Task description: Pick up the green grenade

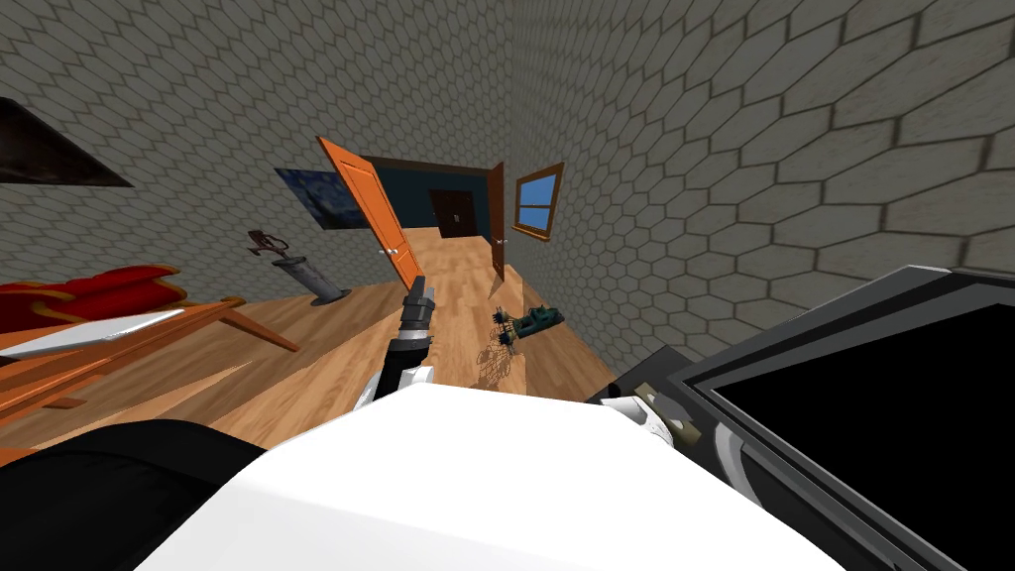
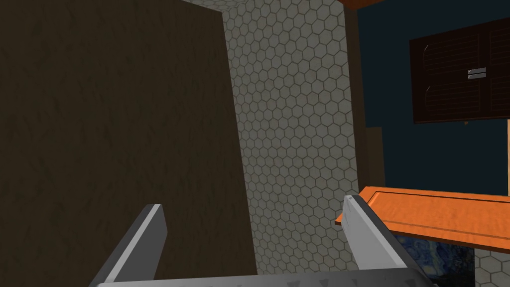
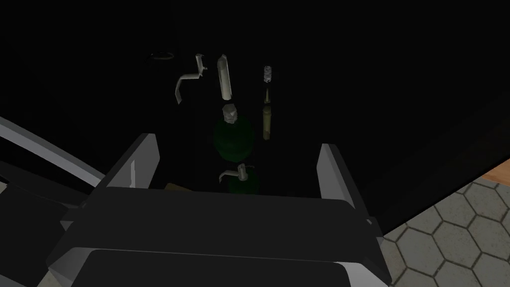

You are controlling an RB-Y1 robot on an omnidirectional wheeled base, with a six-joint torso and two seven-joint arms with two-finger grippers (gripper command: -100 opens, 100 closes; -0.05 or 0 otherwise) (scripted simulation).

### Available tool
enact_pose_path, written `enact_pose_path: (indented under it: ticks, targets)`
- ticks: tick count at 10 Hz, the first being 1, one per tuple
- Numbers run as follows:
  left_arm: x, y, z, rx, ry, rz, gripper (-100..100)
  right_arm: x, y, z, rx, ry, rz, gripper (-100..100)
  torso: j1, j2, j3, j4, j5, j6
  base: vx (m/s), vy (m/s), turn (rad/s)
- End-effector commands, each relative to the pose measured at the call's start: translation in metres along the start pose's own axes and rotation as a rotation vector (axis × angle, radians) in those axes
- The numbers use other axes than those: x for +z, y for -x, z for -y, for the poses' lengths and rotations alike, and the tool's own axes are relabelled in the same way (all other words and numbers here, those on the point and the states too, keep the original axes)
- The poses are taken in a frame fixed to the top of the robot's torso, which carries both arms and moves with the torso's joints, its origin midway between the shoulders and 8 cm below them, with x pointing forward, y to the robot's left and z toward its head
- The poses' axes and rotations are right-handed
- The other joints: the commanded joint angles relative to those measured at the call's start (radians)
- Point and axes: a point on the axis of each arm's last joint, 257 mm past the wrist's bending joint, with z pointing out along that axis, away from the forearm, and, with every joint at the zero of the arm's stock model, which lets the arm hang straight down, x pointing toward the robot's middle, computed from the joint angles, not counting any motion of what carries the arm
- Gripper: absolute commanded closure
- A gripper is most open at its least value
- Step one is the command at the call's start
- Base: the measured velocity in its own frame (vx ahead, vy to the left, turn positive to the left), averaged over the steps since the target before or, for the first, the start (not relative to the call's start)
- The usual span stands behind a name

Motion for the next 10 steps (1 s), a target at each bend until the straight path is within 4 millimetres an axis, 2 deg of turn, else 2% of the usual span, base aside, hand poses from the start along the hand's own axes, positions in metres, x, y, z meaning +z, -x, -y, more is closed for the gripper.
enact_pose_path:
  ticks: [1, 4, 5, 9, 10]
  targets:
    - [0.0000, 0.0000, 0.0000, 0.000, 0.000, 0.000, 0, 0.0061, -0.0071, 0.0029, 0.005, 0.002, 0.001, -100, 0.000, 0.000, 0.000, 0.000, 0.000, 0.000, 0.029, -0.038, 0.034]
    - [0.0000, 0.0000, 0.0000, 0.000, 0.000, 0.000, 0, 0.0100, -0.0123, 0.0051, 0.007, 0.002, -0.002, -100, -0.005, -0.002, -0.002, -0.001, -0.003, 0.000, 0.016, -0.020, 0.020]
    - [0.0000, 0.0000, 0.0000, 0.000, 0.000, 0.000, 0, 0.0104, -0.0124, 0.0048, 0.008, 0.004, -0.001, 100, -0.007, -0.002, -0.002, -0.002, -0.004, 0.000, 0.000, 0.000, 0.000]
    - [0.0000, 0.0000, 0.0000, 0.000, 0.000, 0.000, 0, 0.0103, -0.0123, 0.0048, 0.008, 0.004, -0.001, 100, -0.010, -0.003, -0.002, -0.002, -0.005, 0.000, 0.000, 0.000, 0.000]
    - [0.0000, 0.0000, 0.0000, 0.000, 0.000, 0.000, 0, 0.0103, -0.0123, 0.0047, 0.009, 0.004, -0.001, 0, -0.010, -0.003, -0.002, -0.002, -0.005, 0.000, 0.000, 0.000, 0.000]
